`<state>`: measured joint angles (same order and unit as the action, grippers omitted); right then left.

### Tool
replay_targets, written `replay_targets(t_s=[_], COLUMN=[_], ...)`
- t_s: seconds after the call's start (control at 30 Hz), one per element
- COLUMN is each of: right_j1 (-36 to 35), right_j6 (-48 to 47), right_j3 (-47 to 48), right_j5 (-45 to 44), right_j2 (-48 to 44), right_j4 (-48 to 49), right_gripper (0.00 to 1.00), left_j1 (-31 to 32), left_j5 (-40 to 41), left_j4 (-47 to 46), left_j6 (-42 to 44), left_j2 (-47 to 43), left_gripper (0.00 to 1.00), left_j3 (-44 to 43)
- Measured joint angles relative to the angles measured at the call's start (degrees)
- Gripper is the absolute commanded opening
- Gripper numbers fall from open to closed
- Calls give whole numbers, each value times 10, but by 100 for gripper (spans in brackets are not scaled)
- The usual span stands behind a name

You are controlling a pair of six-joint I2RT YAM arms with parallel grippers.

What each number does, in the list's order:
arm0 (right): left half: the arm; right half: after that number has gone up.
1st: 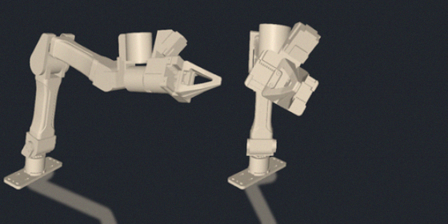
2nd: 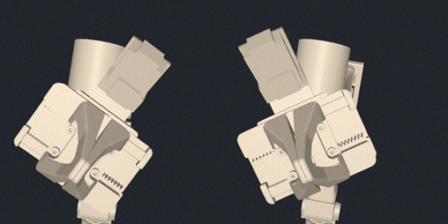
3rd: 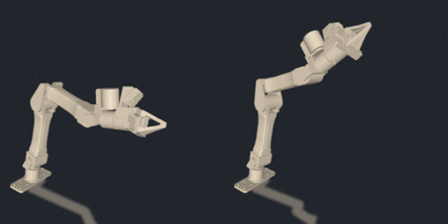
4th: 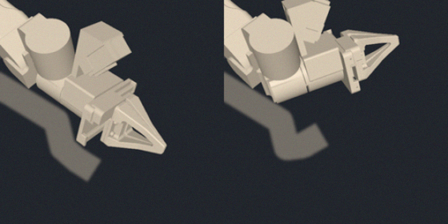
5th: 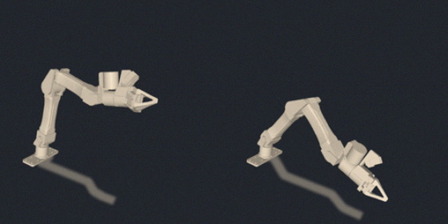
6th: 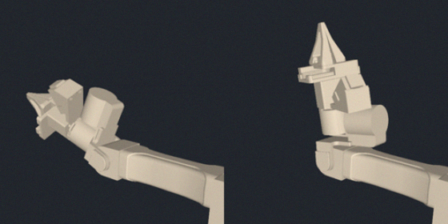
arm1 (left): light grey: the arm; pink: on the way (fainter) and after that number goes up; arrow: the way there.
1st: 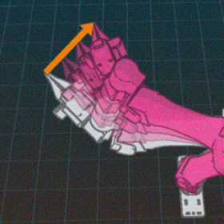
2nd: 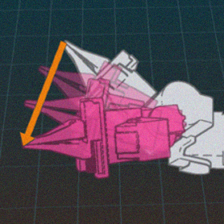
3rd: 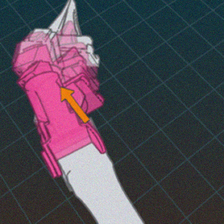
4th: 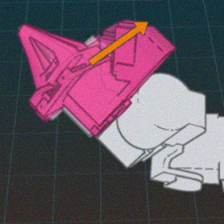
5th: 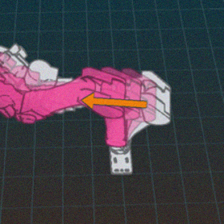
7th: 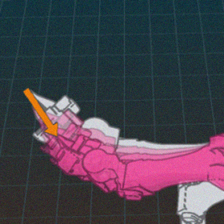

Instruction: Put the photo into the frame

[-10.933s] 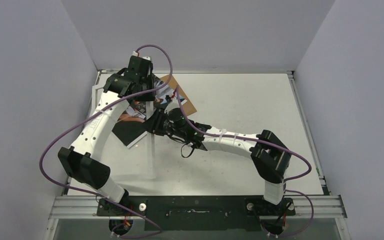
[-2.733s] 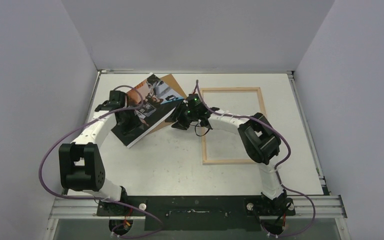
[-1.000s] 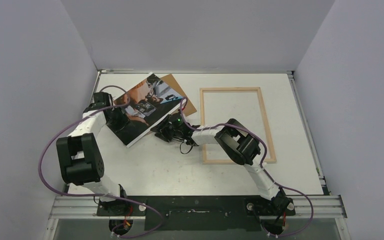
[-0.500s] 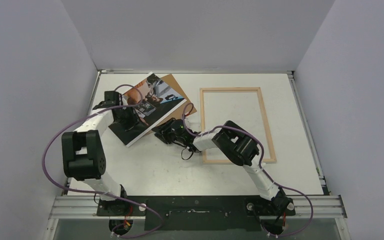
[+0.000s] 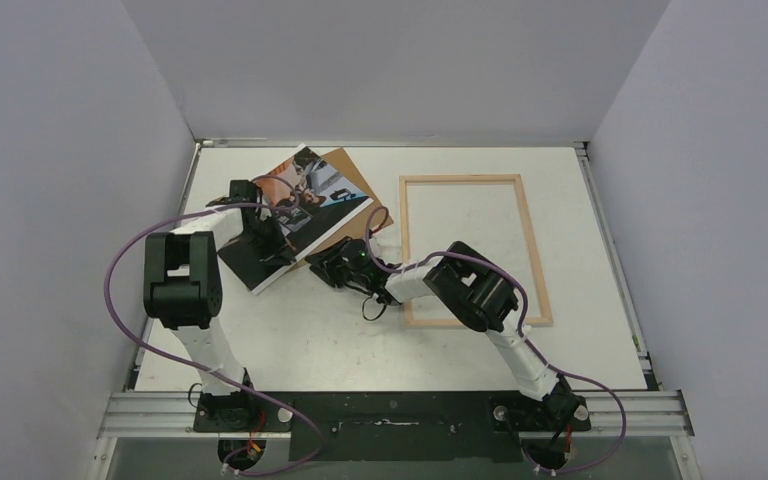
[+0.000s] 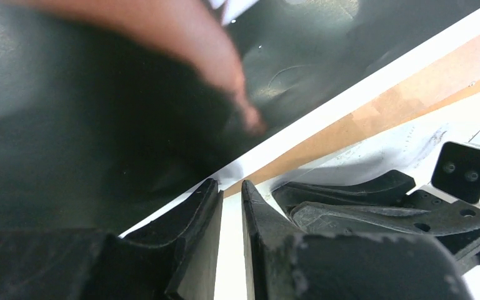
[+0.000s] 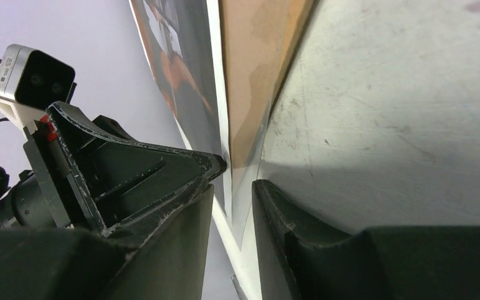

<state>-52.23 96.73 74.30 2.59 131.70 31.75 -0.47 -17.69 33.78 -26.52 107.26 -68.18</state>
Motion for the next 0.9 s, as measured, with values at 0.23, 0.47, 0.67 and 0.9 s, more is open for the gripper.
replay_targets(t_s=[0.23,0.47,0.67,0.9], right_j1=[-2,-4,-3,-3], right_j6=[-47,-74,-78,-73], right_j3=[82,127,124,110], right_j5=[-15,-35,-45,-32], right_j2=[0,-11,-22,-22], right_j4=[-142,-250,-276,-246], right_gripper=[40,47,47,45], left_j1=[0,0,0,-1], left_j5=[12,12,12,12], left_j4=[10,23,39,34], left_j6=[0,1,5,13], left_j2=[7,13,13,13], left_gripper=[18,21,28,30], left_j3=[-11,-23,-34,-68])
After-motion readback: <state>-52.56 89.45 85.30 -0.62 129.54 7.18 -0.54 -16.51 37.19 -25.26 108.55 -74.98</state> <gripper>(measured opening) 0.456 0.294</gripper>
